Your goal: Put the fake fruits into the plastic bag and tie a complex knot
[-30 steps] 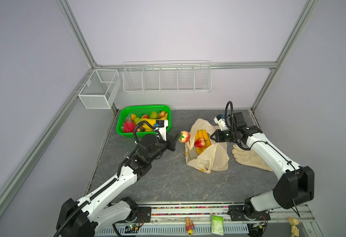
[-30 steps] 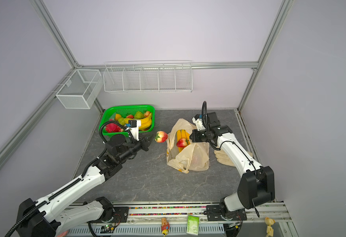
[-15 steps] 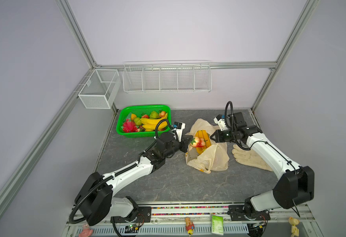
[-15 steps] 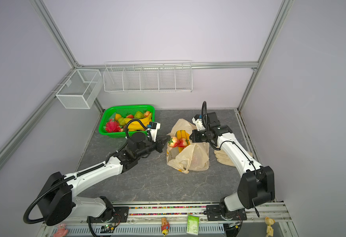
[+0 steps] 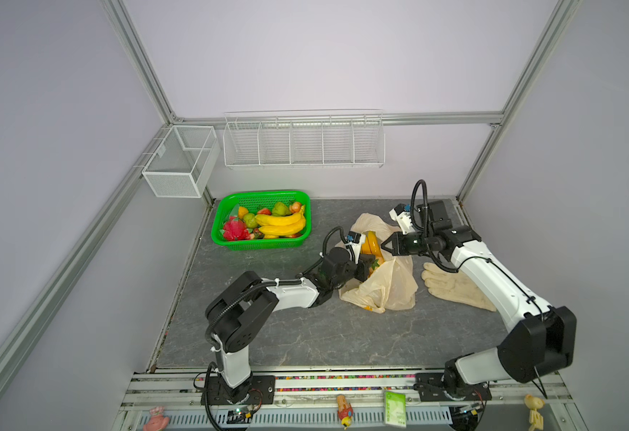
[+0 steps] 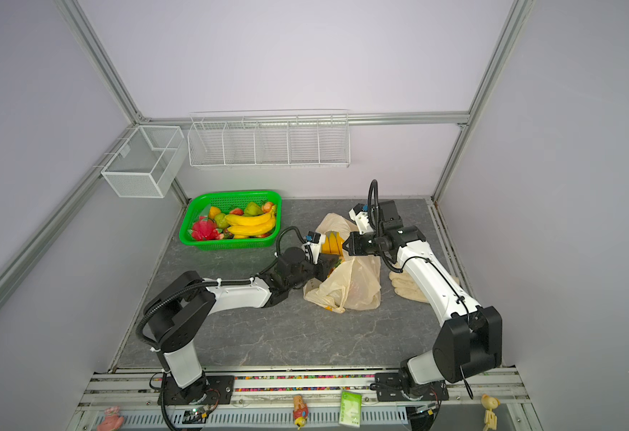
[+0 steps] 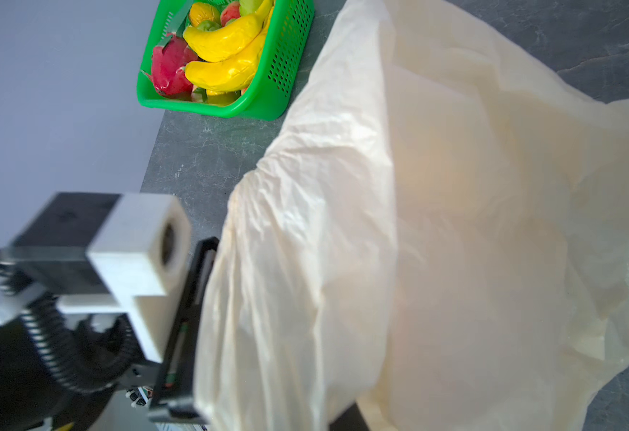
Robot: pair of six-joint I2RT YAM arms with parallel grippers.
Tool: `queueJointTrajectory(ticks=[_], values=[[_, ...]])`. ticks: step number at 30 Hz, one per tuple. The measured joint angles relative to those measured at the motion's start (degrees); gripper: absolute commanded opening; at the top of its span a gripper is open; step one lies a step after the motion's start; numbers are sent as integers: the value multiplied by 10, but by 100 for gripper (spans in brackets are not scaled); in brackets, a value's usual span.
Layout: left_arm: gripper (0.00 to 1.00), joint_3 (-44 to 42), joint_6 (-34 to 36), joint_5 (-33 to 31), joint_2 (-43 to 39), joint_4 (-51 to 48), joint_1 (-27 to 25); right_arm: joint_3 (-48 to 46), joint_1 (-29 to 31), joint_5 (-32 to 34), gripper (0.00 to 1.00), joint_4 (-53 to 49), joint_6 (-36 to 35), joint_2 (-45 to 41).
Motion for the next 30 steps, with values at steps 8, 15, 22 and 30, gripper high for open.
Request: queueJointTrajectory(ticks=[8,15,22,30], values=[[44,9,9,7,24,11,-3,6,0,0,6,4,2,0],[68,7,48,30,-5,-20,8,6,0,5,7,3,2,0],[75,-9,67,87,-74,-36,61,6,0,16,6,3,-1,0],[74,-21,143,126,-184,-153,68,6,0,26,6,3,-3,0]])
